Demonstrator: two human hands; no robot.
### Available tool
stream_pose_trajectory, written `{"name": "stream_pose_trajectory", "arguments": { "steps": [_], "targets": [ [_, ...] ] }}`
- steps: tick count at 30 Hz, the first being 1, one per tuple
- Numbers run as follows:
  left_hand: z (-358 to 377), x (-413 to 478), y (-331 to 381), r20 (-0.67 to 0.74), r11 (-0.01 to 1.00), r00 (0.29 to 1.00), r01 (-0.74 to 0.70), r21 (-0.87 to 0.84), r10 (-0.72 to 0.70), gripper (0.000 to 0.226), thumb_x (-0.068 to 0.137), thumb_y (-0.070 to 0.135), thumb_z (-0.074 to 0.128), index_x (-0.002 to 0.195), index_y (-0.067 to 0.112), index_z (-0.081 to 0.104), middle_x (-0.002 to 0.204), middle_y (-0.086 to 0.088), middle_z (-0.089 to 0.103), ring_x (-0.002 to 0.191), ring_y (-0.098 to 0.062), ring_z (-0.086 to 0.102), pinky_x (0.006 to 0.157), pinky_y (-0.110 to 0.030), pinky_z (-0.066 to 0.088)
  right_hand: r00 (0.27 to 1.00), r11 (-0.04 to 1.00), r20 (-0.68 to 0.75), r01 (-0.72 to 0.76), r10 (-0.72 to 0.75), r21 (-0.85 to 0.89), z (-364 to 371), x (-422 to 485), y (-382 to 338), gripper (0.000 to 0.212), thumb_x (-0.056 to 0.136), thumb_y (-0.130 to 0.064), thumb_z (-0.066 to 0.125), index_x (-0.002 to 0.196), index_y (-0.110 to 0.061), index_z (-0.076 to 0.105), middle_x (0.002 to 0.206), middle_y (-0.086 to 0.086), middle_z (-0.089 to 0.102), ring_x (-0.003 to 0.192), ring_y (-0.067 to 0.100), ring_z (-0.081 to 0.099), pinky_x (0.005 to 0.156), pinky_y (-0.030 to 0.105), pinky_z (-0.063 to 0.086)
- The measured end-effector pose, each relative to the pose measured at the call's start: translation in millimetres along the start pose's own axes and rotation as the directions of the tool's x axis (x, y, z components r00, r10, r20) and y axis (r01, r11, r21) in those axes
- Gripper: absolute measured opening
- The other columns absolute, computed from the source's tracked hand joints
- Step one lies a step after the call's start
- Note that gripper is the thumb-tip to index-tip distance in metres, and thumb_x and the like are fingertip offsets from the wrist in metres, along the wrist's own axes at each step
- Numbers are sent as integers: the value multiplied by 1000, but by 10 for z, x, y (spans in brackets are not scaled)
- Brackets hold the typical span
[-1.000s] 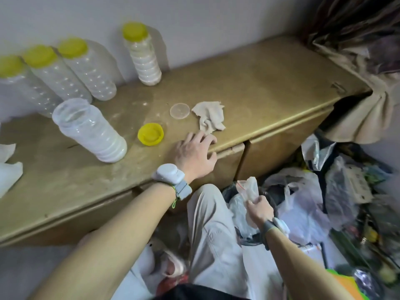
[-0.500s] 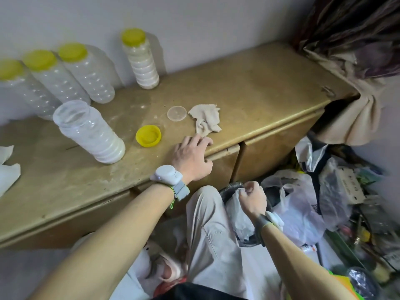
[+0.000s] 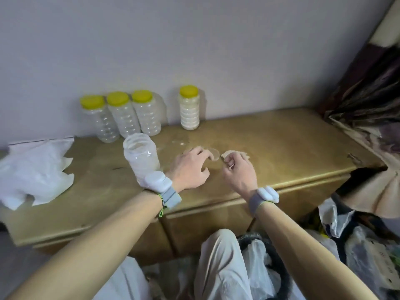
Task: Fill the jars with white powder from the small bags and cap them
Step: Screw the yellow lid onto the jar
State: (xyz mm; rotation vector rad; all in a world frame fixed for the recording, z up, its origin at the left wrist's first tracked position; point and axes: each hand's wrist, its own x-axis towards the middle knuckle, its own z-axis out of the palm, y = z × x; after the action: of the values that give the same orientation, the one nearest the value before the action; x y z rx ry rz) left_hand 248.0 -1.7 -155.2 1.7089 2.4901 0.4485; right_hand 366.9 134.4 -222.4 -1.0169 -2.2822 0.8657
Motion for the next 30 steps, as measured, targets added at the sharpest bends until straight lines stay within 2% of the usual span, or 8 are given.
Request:
{"name": "stream_pose_trajectory", "arguments": {
  "steps": [3,7,11,16,19,23,26,30],
  "targets": [
    [-466,-61,-313,-122,995,991,67,74,-58,33,93,31,54,126,31,57,130,8,53,121,-17,48,94,-33,39,991,974,135,46,-16,-223,79,349,-323,26,85,-34,56,110,-27,54,107,-3,55,101,27,60,84,37,44],
    [-828,-205,-682,-199,968,961,217,122,-190,38,93,38,56,131,32,51,135,7,51,128,-18,44,100,-36,37,940,925,319,6,125,-381,247,672,-561,44,93,-37,54,132,-20,47,132,9,44,113,37,57,82,36,42],
    [-896,-422,-1006,-148,938,926,346,-39,-347,53,89,50,60,136,31,45,136,2,48,126,-24,47,99,-41,44,900,879,344,-80,266,-470,443,878,-608,46,92,-34,54,133,-14,49,141,16,38,121,41,54,93,39,44],
    [-857,-612,-1171,-45,879,910,383,-285,-411,75,78,54,74,141,40,37,141,9,46,127,-20,51,103,-40,44,868,861,352,-148,349,-487,498,971,-610,49,89,-30,61,131,-8,49,137,22,47,123,40,51,99,43,44],
    [-759,-627,-1178,-56,791,872,413,-452,-487,96,71,50,83,146,42,22,142,6,49,127,-21,51,104,-38,42,866,847,311,-207,392,-490,507,997,-608,57,89,-36,59,135,-7,44,137,23,48,123,40,53,101,41,45],
    [-487,-644,-1178,-25,623,824,408,-668,-566,115,60,45,92,144,47,14,132,6,56,120,-20,55,107,-42,43,885,849,287,-194,368,-491,426,1001,-533,50,85,-38,66,124,-8,58,124,14,63,114,33,61,95,36,50],
    [-233,-638,-1201,-31,540,794,383,-749,-607,91,57,42,95,126,45,36,117,17,61,112,-13,61,99,-35,48,900,873,369,-27,233,-487,367,879,-601,20,87,-36,61,93,-20,70,95,6,70,86,27,64,74,31,51],
    [-112,-606,-1129,-46,546,762,419,-725,-645,70,63,43,91,114,45,44,99,26,59,98,-8,58,75,-17,42,917,949,383,16,111,-315,437,736,-704,14,93,-34,55,89,-23,63,97,5,69,93,28,62,78,33,49]
  ]
}}
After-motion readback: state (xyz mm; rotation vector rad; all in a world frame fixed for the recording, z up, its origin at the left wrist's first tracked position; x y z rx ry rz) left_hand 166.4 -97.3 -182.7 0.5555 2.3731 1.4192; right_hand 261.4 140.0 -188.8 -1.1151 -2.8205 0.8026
